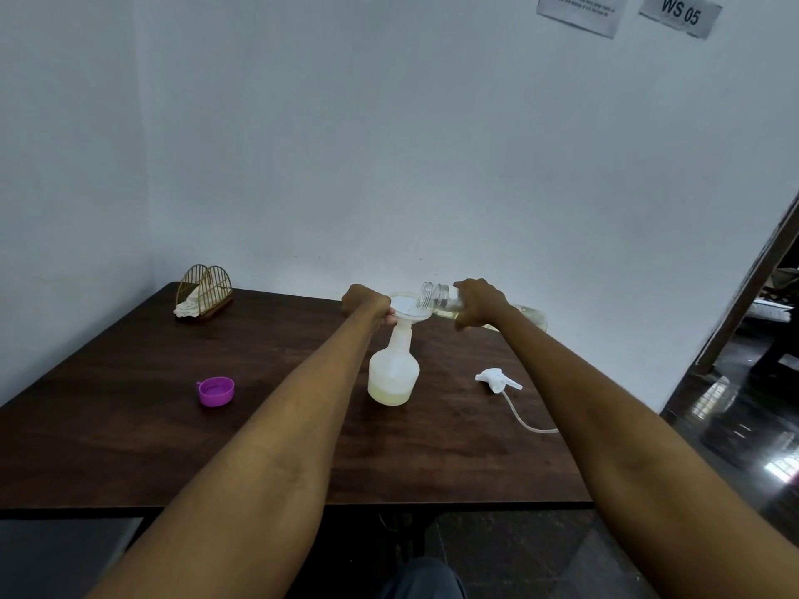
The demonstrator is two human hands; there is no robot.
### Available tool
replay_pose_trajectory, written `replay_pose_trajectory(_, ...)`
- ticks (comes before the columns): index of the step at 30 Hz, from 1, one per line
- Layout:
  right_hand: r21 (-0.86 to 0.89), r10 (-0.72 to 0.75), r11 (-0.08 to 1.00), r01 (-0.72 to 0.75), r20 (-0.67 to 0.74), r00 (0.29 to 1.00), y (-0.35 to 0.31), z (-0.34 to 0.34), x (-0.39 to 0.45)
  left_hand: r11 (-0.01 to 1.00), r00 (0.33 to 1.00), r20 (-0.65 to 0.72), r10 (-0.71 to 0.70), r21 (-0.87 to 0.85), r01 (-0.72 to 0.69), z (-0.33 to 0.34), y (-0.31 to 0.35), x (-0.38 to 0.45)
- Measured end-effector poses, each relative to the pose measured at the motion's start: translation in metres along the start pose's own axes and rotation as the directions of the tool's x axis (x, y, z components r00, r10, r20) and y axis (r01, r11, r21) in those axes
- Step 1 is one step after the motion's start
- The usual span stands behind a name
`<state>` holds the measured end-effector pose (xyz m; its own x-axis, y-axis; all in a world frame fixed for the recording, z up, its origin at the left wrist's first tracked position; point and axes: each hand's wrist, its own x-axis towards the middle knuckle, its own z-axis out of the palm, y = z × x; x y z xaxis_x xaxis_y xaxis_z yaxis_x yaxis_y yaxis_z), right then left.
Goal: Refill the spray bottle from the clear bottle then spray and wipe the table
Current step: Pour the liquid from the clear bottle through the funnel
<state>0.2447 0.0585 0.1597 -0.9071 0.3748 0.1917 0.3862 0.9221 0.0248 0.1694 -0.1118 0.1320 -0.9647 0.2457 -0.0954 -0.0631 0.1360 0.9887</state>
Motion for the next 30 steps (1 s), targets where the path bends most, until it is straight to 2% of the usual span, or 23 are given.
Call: replay_pose_trajectory(30,0.026,0.035,0.999,-0.035,-0.004,0.999,0.0016,0.0013,0.0004,1.000,1.000,0.001,-0.002,-0.014,0.002,0.0020,-0.0008,0.0046)
